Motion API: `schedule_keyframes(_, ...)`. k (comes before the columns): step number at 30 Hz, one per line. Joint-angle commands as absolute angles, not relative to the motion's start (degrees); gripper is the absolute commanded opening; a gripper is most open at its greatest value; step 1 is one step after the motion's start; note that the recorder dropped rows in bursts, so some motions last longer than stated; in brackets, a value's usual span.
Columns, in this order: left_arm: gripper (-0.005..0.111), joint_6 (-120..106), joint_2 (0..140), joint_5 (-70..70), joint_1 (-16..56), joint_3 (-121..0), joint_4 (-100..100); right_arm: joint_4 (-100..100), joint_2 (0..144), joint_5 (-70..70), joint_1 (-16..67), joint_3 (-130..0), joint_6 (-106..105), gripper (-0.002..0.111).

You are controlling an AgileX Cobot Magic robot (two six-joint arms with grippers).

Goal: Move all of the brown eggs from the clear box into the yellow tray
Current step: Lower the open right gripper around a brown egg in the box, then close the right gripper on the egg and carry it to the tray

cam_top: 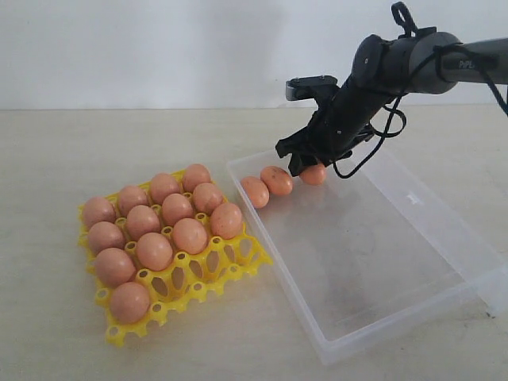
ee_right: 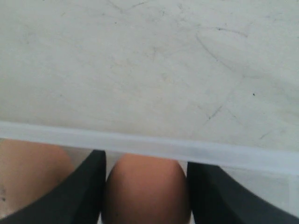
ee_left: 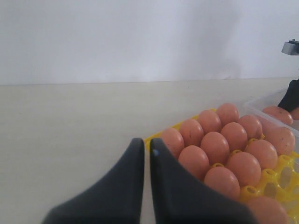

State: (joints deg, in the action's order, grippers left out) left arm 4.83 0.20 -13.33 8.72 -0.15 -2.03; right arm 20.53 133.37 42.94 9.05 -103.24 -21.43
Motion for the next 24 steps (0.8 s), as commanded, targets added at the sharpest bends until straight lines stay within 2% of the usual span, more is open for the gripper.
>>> schedule_keyframes(1,0.004,4.93,0.0,-12.93,8.6,0.0,-1.97,20.57,133.23,42.51,8.63,-103.49,-21.32,0.0)
schedule_keyframes(14,0.004,4.93,0.0,-12.93,8.6,0.0,-1.97,20.67,131.73,49.21,8.55,-103.36,-11.91,0.0)
schedule_keyframes(24,0.004,4.93,0.0,-12.93,8.6,0.0,-1.97,20.67,121.79,48.85,8.65,-101.38,-5.31,0.0)
